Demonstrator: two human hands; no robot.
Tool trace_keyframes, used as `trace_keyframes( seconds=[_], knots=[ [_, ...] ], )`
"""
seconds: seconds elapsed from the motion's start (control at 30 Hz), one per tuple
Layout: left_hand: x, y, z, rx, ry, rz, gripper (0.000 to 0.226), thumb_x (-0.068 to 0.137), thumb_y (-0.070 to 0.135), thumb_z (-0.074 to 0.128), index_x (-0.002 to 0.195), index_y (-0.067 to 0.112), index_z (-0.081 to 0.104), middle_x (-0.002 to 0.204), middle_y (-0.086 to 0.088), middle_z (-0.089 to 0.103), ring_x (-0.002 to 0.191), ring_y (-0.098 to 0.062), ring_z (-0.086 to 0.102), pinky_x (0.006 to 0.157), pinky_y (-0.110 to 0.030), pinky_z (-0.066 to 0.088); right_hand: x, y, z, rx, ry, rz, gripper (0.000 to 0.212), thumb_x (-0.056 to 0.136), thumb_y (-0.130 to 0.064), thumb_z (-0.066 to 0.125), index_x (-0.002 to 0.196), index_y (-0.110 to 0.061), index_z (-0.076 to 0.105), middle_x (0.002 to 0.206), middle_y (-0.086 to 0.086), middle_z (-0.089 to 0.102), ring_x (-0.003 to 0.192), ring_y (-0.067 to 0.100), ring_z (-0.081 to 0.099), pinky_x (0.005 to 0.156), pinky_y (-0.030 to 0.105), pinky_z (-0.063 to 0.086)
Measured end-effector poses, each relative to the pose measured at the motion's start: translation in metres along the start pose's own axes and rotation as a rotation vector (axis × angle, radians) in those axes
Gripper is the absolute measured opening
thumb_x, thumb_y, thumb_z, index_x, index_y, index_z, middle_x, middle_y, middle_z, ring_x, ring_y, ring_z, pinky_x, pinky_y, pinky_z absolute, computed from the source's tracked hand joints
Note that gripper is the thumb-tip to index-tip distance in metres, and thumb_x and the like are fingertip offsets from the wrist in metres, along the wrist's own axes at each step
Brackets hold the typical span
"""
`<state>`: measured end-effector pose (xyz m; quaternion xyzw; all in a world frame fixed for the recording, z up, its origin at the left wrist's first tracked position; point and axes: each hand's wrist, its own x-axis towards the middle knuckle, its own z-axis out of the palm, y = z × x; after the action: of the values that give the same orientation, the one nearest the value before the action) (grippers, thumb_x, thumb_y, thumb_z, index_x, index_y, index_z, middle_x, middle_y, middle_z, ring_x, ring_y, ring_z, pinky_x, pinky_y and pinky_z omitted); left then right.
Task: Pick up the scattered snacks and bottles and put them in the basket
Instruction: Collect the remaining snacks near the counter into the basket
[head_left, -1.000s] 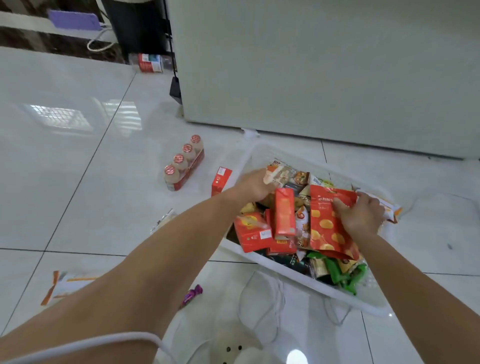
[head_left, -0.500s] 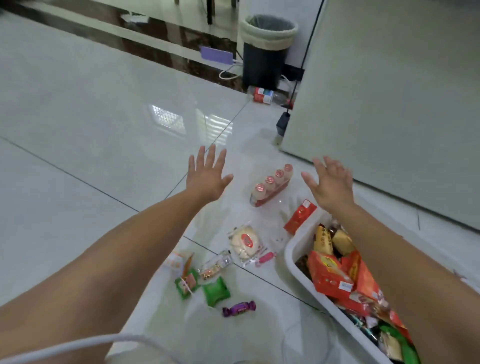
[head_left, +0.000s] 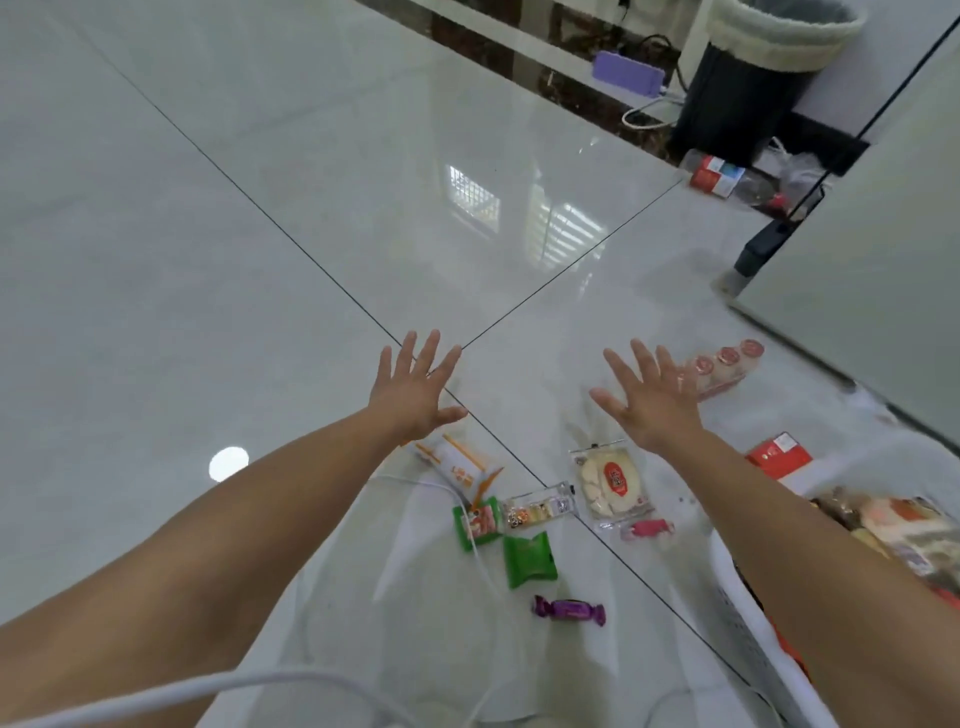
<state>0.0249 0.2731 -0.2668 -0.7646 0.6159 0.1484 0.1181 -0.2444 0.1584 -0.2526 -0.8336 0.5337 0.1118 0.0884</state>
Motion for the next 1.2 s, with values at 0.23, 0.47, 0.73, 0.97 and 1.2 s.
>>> trace_keyframes(
  seconds=[0.23,0.47,0.73,0.97,1.2],
  knots=[
    [-0.011,-0.012,0.035,0.127,-0.107,0.129,0.086,0.089,0.063,0.04,0.149,0.033,-0.013,0.157,-0.002,-0.024,0.144,-0.028,-0.022,0.115,-0.049,-0.01,-0.008,-0.01,0.056,-0.047,-0.247,-0.103,0.09,0.075,-0.081,0.027,0.149,-0.04,-0.006,0.159,-0.003,-0.015,0.147,0.027,-0.011,0.117,0.054,-0.006],
    [-0.009,-0.006,0.05,0.252,-0.151,0.205,0.076,0.094,0.051,0.043,0.151,0.031,-0.003,0.158,-0.005,-0.021,0.145,-0.029,-0.02,0.117,-0.049,-0.008,-0.017,0.003,0.077,-0.019,-0.38,-0.098,0.105,0.07,-0.041,0.076,0.149,-0.035,0.008,0.156,0.001,0.011,0.141,0.028,0.017,0.109,0.046,0.029],
    [0.002,0.002,0.059,0.273,-0.091,0.202,0.054,0.093,0.042,0.05,0.139,0.018,0.034,0.16,-0.009,-0.01,0.146,-0.031,-0.011,0.116,-0.049,-0.007,-0.012,0.001,0.079,-0.195,-0.244,-0.061,0.08,0.066,-0.05,0.075,0.129,-0.017,0.039,0.129,0.004,0.043,0.125,0.023,0.037,0.105,0.036,0.028],
    [0.004,0.007,0.053,0.29,-0.038,0.214,0.053,0.095,0.035,0.049,0.14,0.011,0.035,0.159,-0.011,0.008,0.147,-0.03,0.002,0.118,-0.045,-0.004,-0.015,0.005,0.066,-0.111,-0.262,0.048,0.066,0.069,-0.053,0.073,0.114,-0.016,0.043,0.11,0.003,0.063,0.107,0.023,0.057,0.088,0.034,0.035],
    [0.009,0.023,0.032,0.189,0.026,0.205,0.043,0.095,0.035,0.049,0.129,0.013,0.036,0.12,-0.01,0.057,0.112,-0.029,0.05,0.102,-0.041,0.031,-0.027,0.017,0.042,0.132,-0.158,0.19,0.058,0.075,-0.062,0.064,0.098,-0.015,0.039,0.108,0.007,0.061,0.101,0.027,0.059,0.069,0.03,0.037]
  ],
)
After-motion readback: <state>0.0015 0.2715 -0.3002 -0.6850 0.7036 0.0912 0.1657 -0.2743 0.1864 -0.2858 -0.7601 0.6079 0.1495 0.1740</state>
